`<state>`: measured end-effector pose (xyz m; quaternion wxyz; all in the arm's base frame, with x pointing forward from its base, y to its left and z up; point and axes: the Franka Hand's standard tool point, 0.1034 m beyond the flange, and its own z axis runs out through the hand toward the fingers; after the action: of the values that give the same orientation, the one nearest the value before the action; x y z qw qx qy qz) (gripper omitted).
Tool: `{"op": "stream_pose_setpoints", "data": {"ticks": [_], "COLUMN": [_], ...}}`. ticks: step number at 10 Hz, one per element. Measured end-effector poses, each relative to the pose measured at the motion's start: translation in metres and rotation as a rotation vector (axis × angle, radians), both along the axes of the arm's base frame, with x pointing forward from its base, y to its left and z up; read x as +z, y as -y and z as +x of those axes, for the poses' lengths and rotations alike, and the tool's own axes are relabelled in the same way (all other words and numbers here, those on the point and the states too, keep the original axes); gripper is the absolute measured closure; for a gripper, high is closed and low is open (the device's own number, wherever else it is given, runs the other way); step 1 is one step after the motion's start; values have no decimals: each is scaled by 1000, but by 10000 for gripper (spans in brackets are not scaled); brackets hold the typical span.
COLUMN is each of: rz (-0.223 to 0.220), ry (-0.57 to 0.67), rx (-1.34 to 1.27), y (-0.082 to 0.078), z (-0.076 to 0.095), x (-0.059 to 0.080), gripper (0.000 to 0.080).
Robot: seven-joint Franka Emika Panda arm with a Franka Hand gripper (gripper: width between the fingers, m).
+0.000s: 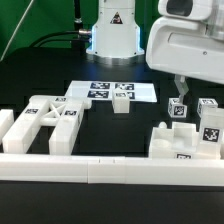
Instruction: Assemble chair
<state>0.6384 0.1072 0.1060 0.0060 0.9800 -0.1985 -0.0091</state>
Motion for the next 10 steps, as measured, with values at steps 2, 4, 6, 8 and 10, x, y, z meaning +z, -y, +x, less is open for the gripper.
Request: {"op": "stream_pose_setpoints", "data": {"ticks": [2,4,6,8,10], "rz": [17,17,16,17,6], "ry": [36,33,30,36,140], "rx": [86,85,86,101,279], "y": [11,18,17,18,33], "z": [-19,-27,-27,-27,-47], "x": [25,29,27,27,20], "gripper": [150,150,150,150,150]}}
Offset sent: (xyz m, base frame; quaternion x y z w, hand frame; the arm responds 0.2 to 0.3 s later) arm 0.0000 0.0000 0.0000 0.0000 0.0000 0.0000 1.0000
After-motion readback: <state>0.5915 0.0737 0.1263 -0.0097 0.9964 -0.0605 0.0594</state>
